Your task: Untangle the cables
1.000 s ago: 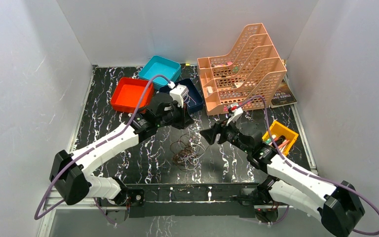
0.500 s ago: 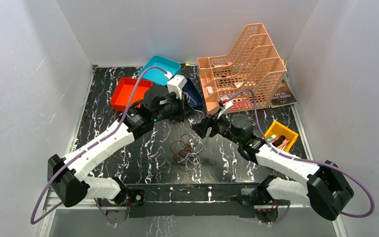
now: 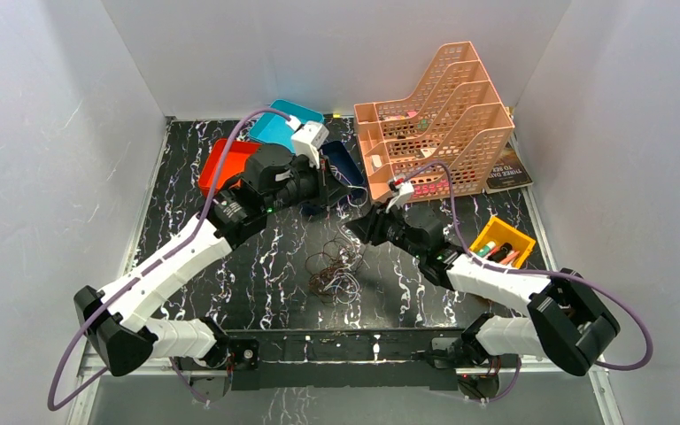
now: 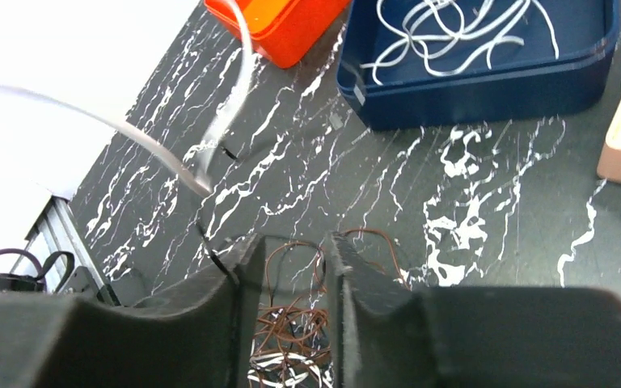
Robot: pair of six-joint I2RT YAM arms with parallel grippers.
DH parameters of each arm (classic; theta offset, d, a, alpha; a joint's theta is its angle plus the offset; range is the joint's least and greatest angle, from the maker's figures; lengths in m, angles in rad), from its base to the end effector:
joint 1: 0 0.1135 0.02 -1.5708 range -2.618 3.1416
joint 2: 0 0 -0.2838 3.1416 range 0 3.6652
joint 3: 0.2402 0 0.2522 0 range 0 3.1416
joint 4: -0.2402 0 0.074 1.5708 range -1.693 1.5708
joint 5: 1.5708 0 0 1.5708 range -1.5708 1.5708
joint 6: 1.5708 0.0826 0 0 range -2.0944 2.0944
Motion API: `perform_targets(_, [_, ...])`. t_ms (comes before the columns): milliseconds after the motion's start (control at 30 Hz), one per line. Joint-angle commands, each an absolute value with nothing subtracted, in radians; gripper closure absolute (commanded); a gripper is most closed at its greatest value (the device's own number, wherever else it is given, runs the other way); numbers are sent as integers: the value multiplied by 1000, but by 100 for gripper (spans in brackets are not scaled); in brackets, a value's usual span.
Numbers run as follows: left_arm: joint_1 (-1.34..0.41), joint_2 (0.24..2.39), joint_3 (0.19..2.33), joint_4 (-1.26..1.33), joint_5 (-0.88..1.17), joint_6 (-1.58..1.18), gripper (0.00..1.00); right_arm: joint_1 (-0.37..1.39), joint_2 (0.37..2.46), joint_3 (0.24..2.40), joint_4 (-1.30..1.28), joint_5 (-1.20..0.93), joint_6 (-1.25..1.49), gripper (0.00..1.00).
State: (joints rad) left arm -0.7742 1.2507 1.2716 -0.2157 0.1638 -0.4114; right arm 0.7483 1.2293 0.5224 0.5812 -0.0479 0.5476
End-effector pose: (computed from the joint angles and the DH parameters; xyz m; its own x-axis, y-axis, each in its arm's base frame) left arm 0.2243 -0.2382 0.4179 -0.4484 -0.1133 -0.8866 0.6817 0.5981 -0.4213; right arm 0.2212 0.2107 0.2478 -0.4504 0.2915 -0.8439 -0.5621 0.6418 0.5217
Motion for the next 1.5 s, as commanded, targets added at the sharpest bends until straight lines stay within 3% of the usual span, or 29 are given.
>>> perform_targets(0, [-767, 1186, 1334, -247, 122, -401, 100, 751, 1238, 481, 659, -3, 581, 65])
perform_targets(167, [-767, 1181, 1373, -252, 92, -395, 100, 751, 1253, 435, 674, -1, 594, 82])
perform_targets(367, [-766, 1182, 1421, -261, 69, -372, 100, 750, 1256, 380, 700, -3, 605, 90])
perform_targets(600, [-766, 1180, 1426, -259, 83, -370, 100, 751, 1155, 356, 725, -30, 546, 59])
perform_targets(933, [-765, 1172, 1407, -240, 107, -370, 100, 750, 891, 330, 675, -52, 459, 40])
perform_targets(1133, [-765, 1181, 1402, -233, 135, -378, 100, 751, 883, 426, 648, -82, 456, 34])
perform_targets(1467, [-765, 1190, 1401, -223, 152, -387, 100, 751, 1028, 518, 739, -168, 473, 32])
